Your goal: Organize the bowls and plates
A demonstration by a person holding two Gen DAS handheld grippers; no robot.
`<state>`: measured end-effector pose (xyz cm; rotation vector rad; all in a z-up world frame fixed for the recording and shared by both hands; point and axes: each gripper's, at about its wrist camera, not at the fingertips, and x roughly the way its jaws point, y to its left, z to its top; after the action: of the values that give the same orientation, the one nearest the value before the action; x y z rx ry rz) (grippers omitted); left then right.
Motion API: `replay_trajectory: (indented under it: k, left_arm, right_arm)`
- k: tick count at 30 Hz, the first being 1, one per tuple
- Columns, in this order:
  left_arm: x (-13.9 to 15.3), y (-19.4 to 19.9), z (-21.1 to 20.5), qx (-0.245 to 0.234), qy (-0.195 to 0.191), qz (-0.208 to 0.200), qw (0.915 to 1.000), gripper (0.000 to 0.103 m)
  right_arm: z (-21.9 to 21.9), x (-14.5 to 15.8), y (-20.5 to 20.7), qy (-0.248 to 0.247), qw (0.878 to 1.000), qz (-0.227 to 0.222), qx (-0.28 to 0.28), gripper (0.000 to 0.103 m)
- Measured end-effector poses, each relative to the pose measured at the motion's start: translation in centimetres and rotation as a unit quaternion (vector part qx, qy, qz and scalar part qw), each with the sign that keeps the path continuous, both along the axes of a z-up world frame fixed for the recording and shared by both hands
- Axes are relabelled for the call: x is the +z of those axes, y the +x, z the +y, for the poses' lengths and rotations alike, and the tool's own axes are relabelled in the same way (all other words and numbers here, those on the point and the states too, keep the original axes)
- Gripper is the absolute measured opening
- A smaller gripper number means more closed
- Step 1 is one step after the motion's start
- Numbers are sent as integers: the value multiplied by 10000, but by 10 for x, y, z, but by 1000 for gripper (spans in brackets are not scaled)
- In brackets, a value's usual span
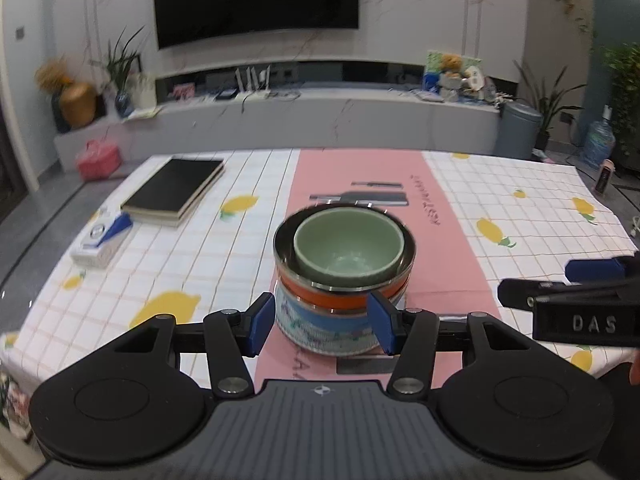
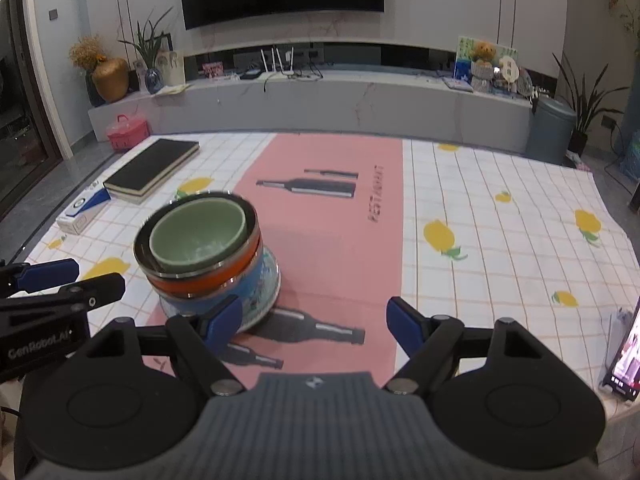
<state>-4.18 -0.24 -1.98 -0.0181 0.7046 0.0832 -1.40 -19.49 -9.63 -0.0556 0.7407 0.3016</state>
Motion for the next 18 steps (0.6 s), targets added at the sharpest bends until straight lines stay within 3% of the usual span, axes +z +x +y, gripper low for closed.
replay_trajectory:
  k: [10,18]
  left_arm:
    - [-28,6,6,159,-87,656,9977,61]
    - [-34,9,7,145,-77,848,9963,61]
  right_arm:
    - [14,-17,6,9,9986,439,291,78]
    - [15,-24,10,-63,9978,615,238,78]
